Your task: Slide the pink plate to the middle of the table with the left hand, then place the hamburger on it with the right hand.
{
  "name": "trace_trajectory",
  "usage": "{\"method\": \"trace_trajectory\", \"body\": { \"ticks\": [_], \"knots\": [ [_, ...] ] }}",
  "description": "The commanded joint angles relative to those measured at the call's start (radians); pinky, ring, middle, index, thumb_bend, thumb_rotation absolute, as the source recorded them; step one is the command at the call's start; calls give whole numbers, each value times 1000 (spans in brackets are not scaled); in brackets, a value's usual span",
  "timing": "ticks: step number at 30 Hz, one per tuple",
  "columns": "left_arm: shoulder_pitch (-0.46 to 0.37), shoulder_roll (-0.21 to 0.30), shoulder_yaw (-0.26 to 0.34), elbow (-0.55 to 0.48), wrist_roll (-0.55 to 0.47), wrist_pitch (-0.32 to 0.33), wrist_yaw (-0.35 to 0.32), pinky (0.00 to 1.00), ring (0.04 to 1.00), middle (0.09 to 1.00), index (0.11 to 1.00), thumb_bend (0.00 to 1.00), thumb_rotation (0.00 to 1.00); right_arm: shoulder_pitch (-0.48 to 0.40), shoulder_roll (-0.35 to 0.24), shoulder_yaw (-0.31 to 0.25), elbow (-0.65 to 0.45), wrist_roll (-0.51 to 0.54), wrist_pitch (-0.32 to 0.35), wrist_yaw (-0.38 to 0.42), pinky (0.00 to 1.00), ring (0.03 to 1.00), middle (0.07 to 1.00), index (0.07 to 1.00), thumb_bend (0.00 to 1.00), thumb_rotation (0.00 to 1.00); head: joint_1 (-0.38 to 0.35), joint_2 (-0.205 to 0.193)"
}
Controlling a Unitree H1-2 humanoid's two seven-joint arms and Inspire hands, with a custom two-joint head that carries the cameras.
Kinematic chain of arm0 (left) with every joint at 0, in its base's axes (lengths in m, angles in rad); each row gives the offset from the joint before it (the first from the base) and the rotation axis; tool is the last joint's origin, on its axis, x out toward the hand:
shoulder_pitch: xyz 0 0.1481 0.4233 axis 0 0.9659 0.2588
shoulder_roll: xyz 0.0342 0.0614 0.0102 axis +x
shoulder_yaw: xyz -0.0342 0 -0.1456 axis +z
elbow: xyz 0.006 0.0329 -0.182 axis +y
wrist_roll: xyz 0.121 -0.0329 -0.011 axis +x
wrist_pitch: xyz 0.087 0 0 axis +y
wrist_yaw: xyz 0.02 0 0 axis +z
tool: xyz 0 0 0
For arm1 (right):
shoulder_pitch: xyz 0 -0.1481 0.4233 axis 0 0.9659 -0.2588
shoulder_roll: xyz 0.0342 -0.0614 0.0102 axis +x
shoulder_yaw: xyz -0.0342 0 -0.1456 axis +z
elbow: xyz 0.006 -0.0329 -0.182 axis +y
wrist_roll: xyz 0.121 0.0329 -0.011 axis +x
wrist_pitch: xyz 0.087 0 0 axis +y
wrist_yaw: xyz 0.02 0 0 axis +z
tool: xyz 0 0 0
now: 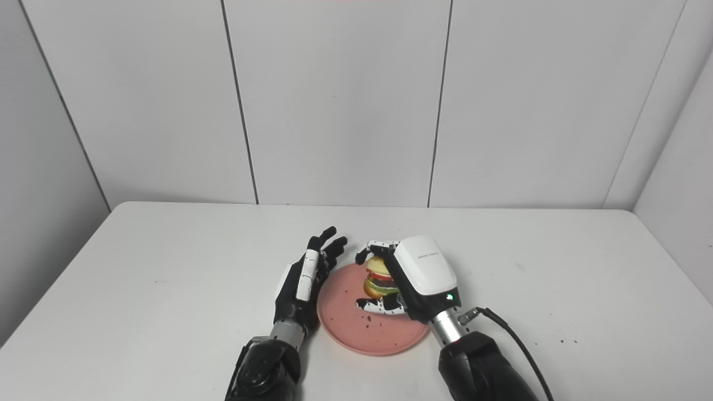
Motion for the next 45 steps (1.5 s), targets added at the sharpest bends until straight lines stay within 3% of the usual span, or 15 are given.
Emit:
{"method": "trace_trajectory", "body": {
  "ticks": [1,10,11,13,14,15,17,19,22,29,33,37,45],
  "knots": [
    [2,-10,-6,13,10,26,10,1000,902,843,861,920,872,-56,6,-1,-1,10,-49,-30,318,363,402,517,516,0,1,2],
    [5,-10,-12,5,9,29,12,1000,901,826,853,894,883,-62,-8,14,73,6,-90,-51,406,458,484,489,520,13,4,8],
    [6,-10,-13,4,11,30,14,1000,900,825,849,895,887,-61,-9,15,75,7,-92,-49,424,477,524,490,511,108,4,8],
    [8,-10,-16,0,15,33,18,983,897,825,848,893,891,-58,-11,16,76,10,-93,-42,443,500,562,492,505,165,5,8],
    [8,-11,-15,0,12,32,17,951,888,826,849,888,886,-55,-13,18,69,10,-90,-32,472,540,606,574,580,422,6,8],
    [8,-11,-14,0,10,31,17,945,886,826,849,887,884,-53,-15,19,64,9,-89,-26,477,547,614,592,596,476,6,8],
    [8,-11,-13,2,7,26,14,905,876,831,853,883,880,-49,-19,22,50,12,-87,-6,515,604,669,675,653,692,5,8],
    [9,-10,-14,3,10,21,15,883,877,838,856,883,880,-47,-21,23,45,16,-92,1,551,651,711,719,671,756,5,8],
    [9,-8,-16,6,12,13,13,862,872,834,858,879,884,-43,-21,22,36,23,-94,12,628,737,784,782,687,785,4,8],
    [13,-10,-13,-2,2,23,8,874,873,824,837,875,874,-33,-26,20,24,47,-117,15,800,844,897,967,662,724,3,10],
    [14,-10,-13,0,-4,25,4,888,882,823,818,879,867,-32,-26,19,28,44,-124,7,885,888,929,990,649,739,3,11],
    [15,-12,-11,-3,-8,25,4,895,879,818,808,878,857,-31,-26,18,26,40,-124,5,904,894,935,994,645,753,2,11],
    [15,-16,-5,-1,-15,23,5,992,914,820,811,900,854,-10,-33,-25,-34,90,-143,-6,864,866,907,963,655,813,-1,12]
  ]
}}
